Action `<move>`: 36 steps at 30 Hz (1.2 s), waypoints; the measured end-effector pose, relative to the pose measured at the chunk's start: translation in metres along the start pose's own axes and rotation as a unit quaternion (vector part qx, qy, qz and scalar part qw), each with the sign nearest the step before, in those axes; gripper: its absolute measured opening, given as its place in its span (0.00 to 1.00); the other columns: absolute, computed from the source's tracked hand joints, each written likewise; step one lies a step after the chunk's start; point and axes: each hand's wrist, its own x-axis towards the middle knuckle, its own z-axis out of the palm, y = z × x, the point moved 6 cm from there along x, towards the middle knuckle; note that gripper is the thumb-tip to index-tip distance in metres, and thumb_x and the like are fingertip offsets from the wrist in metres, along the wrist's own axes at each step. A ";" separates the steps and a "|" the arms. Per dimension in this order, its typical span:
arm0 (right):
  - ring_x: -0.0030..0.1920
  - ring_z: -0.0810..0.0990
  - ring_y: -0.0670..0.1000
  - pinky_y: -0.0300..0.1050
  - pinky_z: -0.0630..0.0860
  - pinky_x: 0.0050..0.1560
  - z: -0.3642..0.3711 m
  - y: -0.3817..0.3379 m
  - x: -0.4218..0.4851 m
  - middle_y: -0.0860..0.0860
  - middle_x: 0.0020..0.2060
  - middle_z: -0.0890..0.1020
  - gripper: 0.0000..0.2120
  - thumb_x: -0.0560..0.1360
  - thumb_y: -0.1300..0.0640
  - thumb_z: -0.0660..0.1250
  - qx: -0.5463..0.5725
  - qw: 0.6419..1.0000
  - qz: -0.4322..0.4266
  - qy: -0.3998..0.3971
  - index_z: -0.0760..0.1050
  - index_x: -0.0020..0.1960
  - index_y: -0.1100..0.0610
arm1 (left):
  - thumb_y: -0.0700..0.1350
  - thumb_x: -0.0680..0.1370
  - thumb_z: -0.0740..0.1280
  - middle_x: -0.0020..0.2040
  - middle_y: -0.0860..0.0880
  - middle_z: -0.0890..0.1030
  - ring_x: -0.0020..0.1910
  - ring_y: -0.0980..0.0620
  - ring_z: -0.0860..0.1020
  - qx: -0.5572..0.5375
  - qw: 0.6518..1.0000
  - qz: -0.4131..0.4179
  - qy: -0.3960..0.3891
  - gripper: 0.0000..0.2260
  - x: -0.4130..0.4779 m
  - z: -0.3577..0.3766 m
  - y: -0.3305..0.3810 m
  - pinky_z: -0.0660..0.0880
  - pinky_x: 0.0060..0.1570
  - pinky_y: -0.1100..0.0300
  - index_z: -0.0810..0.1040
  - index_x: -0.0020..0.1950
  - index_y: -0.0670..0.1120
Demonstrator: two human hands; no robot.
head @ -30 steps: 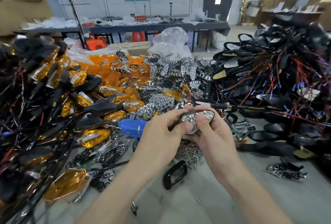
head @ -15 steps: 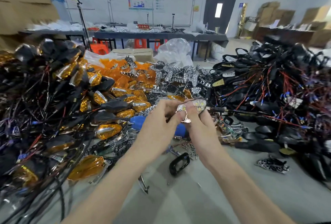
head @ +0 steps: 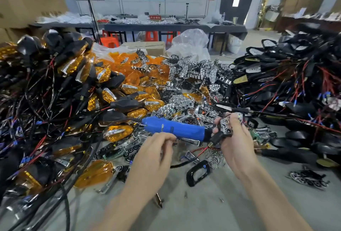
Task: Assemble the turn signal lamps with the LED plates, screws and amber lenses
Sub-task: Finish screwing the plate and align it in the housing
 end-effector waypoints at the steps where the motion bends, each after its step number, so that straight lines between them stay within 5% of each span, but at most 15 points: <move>1: 0.33 0.78 0.48 0.41 0.79 0.36 0.001 0.003 0.004 0.52 0.39 0.84 0.09 0.84 0.49 0.63 -0.004 1.000 0.003 -0.003 0.73 0.51 0.55 | 0.47 0.83 0.60 0.51 0.64 0.77 0.54 0.60 0.77 -0.001 1.000 -0.009 0.004 0.07 0.002 -0.001 -0.007 0.76 0.52 0.60 0.77 0.56 0.56; 4: 0.33 0.77 0.48 0.42 0.80 0.36 0.002 0.007 0.015 0.53 0.41 0.85 0.11 0.82 0.46 0.65 -0.018 1.000 0.020 -0.011 0.73 0.51 0.55 | 0.45 0.83 0.61 0.49 0.64 0.76 0.51 0.59 0.76 0.031 0.999 -0.007 0.013 0.07 0.003 -0.003 -0.015 0.76 0.51 0.56 0.77 0.55 0.55; 7: 0.30 0.75 0.46 0.39 0.77 0.31 0.004 0.001 0.025 0.51 0.45 0.84 0.15 0.79 0.44 0.67 -0.014 0.998 0.039 -0.039 0.76 0.58 0.54 | 0.47 0.82 0.60 0.48 0.67 0.74 0.49 0.62 0.75 0.074 0.997 0.019 0.008 0.07 0.001 -0.001 -0.015 0.73 0.46 0.63 0.76 0.56 0.55; 12: 0.28 0.70 0.41 0.31 0.66 0.22 0.000 -0.015 0.030 0.45 0.42 0.79 0.16 0.80 0.45 0.64 0.130 0.988 0.051 -0.071 0.77 0.64 0.50 | 0.48 0.81 0.59 0.46 0.70 0.72 0.47 0.67 0.73 0.101 0.995 0.018 -0.004 0.09 0.003 0.002 -0.015 0.68 0.43 0.68 0.78 0.56 0.55; 20: 0.29 0.74 0.44 0.32 0.68 0.22 -0.013 -0.022 0.025 0.50 0.43 0.81 0.10 0.85 0.51 0.59 0.182 0.980 0.074 -0.017 0.69 0.60 0.57 | 0.44 0.81 0.61 0.44 0.57 0.79 0.44 0.57 0.75 0.193 0.978 0.079 -0.013 0.07 0.014 0.016 -0.001 0.73 0.45 0.59 0.79 0.54 0.50; 25: 0.38 0.84 0.49 0.42 0.83 0.37 -0.033 -0.021 0.020 0.52 0.41 0.84 0.08 0.83 0.54 0.65 0.014 0.995 0.023 0.097 0.78 0.56 0.58 | 0.50 0.82 0.57 0.51 0.55 0.78 0.50 0.53 0.77 0.235 0.954 0.139 -0.124 0.13 0.016 0.049 0.019 0.74 0.53 0.56 0.79 0.60 0.52; 30: 0.60 0.82 0.51 0.53 0.75 0.67 -0.056 -0.024 0.004 0.47 0.59 0.85 0.12 0.79 0.52 0.63 -0.135 0.976 -0.047 0.167 0.80 0.58 0.39 | 0.55 0.84 0.54 0.61 0.58 0.72 0.62 0.56 0.69 0.228 0.952 0.117 -0.165 0.15 0.016 0.067 0.010 0.65 0.62 0.60 0.71 0.70 0.58; 34: 0.37 0.77 0.37 0.37 0.74 0.46 -0.066 -0.019 -0.018 0.34 0.36 0.81 0.10 0.79 0.48 0.64 -0.320 0.940 -0.047 0.111 0.77 0.59 0.40 | 0.52 0.83 0.60 0.56 0.55 0.76 0.58 0.53 0.75 0.221 0.955 0.126 -0.154 0.14 0.018 0.066 0.010 0.70 0.58 0.57 0.77 0.67 0.53; 36: 0.31 0.74 0.35 0.30 0.70 0.35 -0.070 -0.019 -0.023 0.34 0.33 0.79 0.09 0.82 0.51 0.63 -0.405 0.908 -0.060 0.095 0.74 0.61 0.43 | 0.50 0.82 0.64 0.54 0.54 0.78 0.55 0.51 0.78 0.229 0.955 0.129 -0.139 0.13 0.018 0.065 0.012 0.73 0.56 0.55 0.80 0.64 0.51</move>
